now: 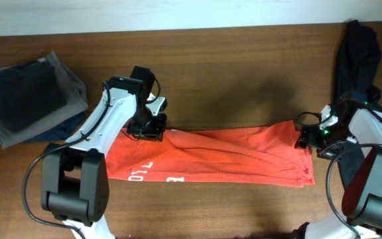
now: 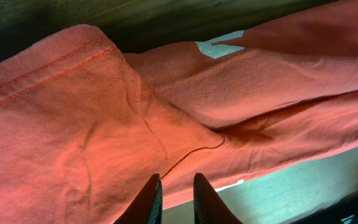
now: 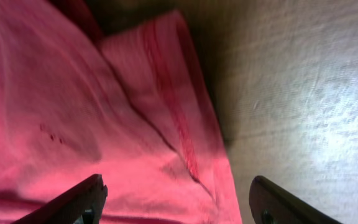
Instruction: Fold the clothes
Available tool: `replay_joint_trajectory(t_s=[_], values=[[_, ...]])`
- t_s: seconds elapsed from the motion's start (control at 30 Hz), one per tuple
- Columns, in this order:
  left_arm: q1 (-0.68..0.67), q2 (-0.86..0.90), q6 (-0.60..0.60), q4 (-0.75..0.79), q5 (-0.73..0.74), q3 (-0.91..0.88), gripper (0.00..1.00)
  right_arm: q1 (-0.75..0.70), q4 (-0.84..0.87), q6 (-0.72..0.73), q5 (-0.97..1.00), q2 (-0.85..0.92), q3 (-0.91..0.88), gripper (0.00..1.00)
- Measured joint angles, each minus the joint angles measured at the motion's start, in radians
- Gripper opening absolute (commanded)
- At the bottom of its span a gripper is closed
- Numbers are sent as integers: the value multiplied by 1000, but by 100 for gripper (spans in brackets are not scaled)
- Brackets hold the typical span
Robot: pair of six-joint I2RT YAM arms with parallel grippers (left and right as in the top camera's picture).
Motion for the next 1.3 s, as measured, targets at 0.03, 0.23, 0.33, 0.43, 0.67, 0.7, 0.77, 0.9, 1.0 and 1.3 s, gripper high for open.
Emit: replay_joint_trajectory(t_s=[0.03,0.23,0.33,0.43,0.67,0.7,0.77,0.9,1.0,1.3], values=[[0,0,0,0,0,0,18,0,10,-1,0,0,-1,79],[0,0,0,0,0,0,18,0,43,-3,-10,8,-4,79],[0,0,0,0,0,0,18,0,50,-2,-34,39,-4,79],[0,0,0,-1,0,0,18,4,55,-2,-64,72,0,79],[0,0,0,-2,-1,0,18,49,69,6,-107,98,14,42],[0,0,0,-3,-2,0,18,62,75,1,-116,102,14,41],[0,0,0,-4,-3,-1,18,84,80,-1,-125,106,14,29],[0,0,0,-9,-3,-1,18,114,83,2,-138,116,11,4],[0,0,0,-12,-3,-1,17,115,77,-3,-147,117,12,4],[39,-13,0,-69,-23,18,17,27,-167,1,-68,149,165,4]])
